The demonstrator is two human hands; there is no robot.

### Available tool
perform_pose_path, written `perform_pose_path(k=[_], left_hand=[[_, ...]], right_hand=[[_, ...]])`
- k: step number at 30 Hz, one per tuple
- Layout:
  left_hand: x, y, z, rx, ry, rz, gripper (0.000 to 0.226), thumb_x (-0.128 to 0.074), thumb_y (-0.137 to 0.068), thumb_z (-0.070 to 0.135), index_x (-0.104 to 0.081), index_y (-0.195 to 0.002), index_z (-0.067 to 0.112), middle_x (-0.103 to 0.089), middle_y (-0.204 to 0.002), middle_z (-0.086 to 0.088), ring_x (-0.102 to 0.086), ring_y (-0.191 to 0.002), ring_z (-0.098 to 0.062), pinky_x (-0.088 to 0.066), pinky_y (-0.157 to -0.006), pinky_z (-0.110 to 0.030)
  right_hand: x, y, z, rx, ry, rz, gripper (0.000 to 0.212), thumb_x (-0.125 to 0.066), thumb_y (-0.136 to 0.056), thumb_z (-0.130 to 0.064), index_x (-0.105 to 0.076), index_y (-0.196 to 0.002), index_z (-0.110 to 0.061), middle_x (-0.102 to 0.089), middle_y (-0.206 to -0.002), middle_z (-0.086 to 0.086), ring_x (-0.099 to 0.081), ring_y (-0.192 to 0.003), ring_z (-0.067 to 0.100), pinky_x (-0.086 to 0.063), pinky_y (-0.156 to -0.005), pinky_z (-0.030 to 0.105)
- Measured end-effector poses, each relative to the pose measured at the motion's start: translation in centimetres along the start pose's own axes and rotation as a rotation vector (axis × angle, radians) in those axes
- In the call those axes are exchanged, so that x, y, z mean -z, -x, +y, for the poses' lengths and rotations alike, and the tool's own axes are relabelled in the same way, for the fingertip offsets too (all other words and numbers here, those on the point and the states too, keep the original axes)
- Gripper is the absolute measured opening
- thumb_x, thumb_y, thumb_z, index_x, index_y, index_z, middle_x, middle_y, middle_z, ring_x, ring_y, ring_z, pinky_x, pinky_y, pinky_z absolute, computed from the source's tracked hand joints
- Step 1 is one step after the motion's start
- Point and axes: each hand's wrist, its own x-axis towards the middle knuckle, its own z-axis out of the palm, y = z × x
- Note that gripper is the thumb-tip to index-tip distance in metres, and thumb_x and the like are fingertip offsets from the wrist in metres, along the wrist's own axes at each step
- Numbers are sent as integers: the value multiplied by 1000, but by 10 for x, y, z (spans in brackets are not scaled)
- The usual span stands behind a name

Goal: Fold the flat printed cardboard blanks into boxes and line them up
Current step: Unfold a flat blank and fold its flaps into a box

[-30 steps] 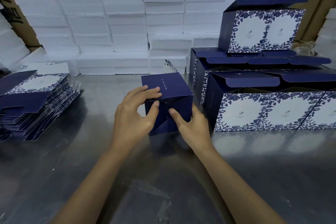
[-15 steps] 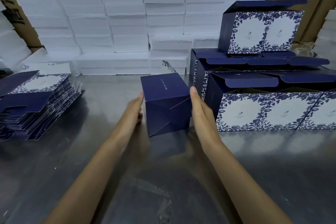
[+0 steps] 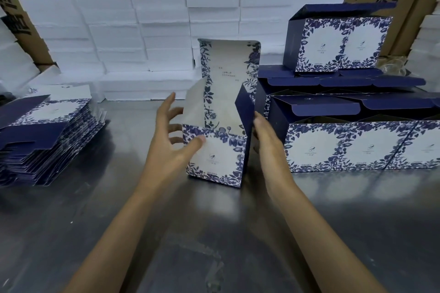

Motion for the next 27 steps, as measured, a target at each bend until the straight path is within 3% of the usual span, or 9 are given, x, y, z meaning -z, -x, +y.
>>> perform_pose_path(k=[2, 4, 7, 11, 13, 15, 18, 23, 27], left_hand=[[-4, 3, 0, -11, -35, -16, 76, -73, -79, 30, -36, -142, 47, -49, -132, 23, -57, -108, 3, -47, -79, -10], [-6, 6, 2, -19, -48, -22, 63, -70, -81, 38, -42, -138, 45, -51, -132, 18, -57, -110, 1, -48, -78, -11], [-9, 6, 11, -5, 39, -26, 41, -54, -86, 53, -57, -126, 45, -55, -121, 10, -59, -106, -3, -48, -79, -15], [-10, 5, 14, 3, 56, 21, 21, -52, -100, 38, -71, -108, 40, -60, -114, 7, -61, -100, -1, -49, -74, -14], [-11, 4, 14, 15, 17, 15, 17, -58, -100, 26, -71, -105, 35, -60, -107, -2, -61, -91, -8, -49, -70, -15], [-11, 1, 16, 89, 41, 22, 13, -63, -97, 18, -62, -104, 28, -60, -93, -9, -61, -82, -14, -52, -67, -26], [-7, -9, 22, 281, 101, -2, 19, -68, -92, 15, -50, -86, 18, -65, -71, -4, -60, -63, -17, -52, -57, -29], [1, -29, 39, 376, -322, -216, 44, -60, -97, 41, -48, -64, 13, -50, -46, 7, -51, -44, -13, -45, -55, -24], [-6, -33, 47, 273, -602, -282, 46, -49, -103, 31, -39, -62, 15, -37, -51, 3, -34, -42, -11, -29, -49, -23]], right_hand=[[-2, 6, -6, -52, -14, -71, 93, -47, -70, -94, -35, -151, -50, -35, -152, -33, -32, -143, -6, -22, -121, 28], [-6, 11, -9, -28, 43, -122, 112, -49, -56, -102, -21, -153, -55, -27, -156, -35, -25, -144, -7, -19, -116, 26], [-8, 14, -8, 20, 38, -84, 104, -62, -62, -92, -22, -152, -57, -37, -147, -39, -33, -139, -7, -26, -113, 25], [-7, 14, -9, 24, -44, -51, 72, -65, -79, -60, -38, -146, -54, -47, -149, -27, -41, -139, -3, -30, -121, 35], [-7, 13, -9, 35, -56, -48, 68, -65, -79, -50, -42, -143, -53, -50, -148, -23, -44, -138, -1, -33, -120, 36], [-7, 13, -9, 35, -51, -54, 69, -64, -77, -48, -41, -142, -54, -49, -149, -21, -42, -139, 0, -33, -118, 33], [-5, 13, -10, 27, -52, -74, 65, -63, -75, -47, -43, -136, -59, -49, -148, -23, -44, -134, -5, -36, -106, 23], [0, 12, -9, 36, -53, -98, 76, -62, -74, -46, -44, -147, -44, -52, -146, -22, -46, -132, -4, -37, -97, 14], [4, 10, -9, 23, -47, -79, 75, -62, -73, -45, -47, -147, -42, -53, -146, -21, -46, -135, 1, -38, -112, 28]])
